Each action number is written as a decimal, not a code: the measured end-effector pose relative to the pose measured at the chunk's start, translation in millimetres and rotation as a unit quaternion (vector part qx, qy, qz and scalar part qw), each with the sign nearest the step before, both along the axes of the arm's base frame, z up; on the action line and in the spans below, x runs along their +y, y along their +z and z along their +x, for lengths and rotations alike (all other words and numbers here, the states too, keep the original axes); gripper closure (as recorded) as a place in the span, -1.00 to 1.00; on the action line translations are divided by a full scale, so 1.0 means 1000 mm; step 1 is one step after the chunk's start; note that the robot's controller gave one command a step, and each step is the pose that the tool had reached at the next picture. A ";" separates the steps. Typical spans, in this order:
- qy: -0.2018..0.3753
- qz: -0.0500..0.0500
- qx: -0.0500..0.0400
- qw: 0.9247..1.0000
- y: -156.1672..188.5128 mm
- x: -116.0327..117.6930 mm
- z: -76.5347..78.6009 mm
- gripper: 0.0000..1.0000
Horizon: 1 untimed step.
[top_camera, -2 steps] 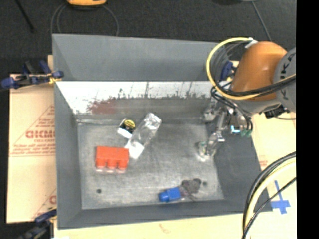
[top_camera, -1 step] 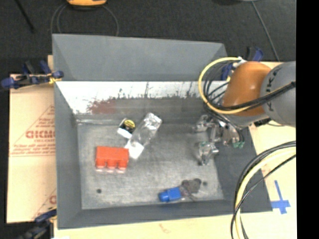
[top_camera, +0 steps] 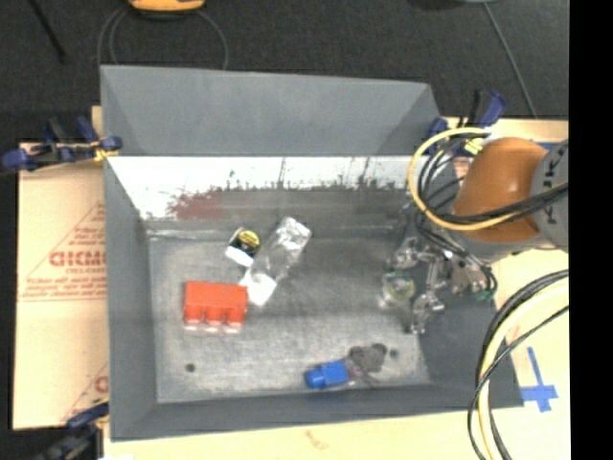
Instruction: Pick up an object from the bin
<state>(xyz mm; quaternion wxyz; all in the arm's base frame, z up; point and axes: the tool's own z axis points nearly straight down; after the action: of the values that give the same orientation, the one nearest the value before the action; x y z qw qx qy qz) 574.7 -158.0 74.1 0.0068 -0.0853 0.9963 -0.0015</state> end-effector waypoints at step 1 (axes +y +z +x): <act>0.038 -0.003 0.000 0.999 0.000 0.034 -0.004 -1.00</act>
Offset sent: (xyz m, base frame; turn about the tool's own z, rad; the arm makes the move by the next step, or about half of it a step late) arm -0.0080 0.0373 -0.0041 -0.0808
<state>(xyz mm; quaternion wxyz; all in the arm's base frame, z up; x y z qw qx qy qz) 570.5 -124.1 74.6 0.0064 -0.1228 0.9924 -0.0038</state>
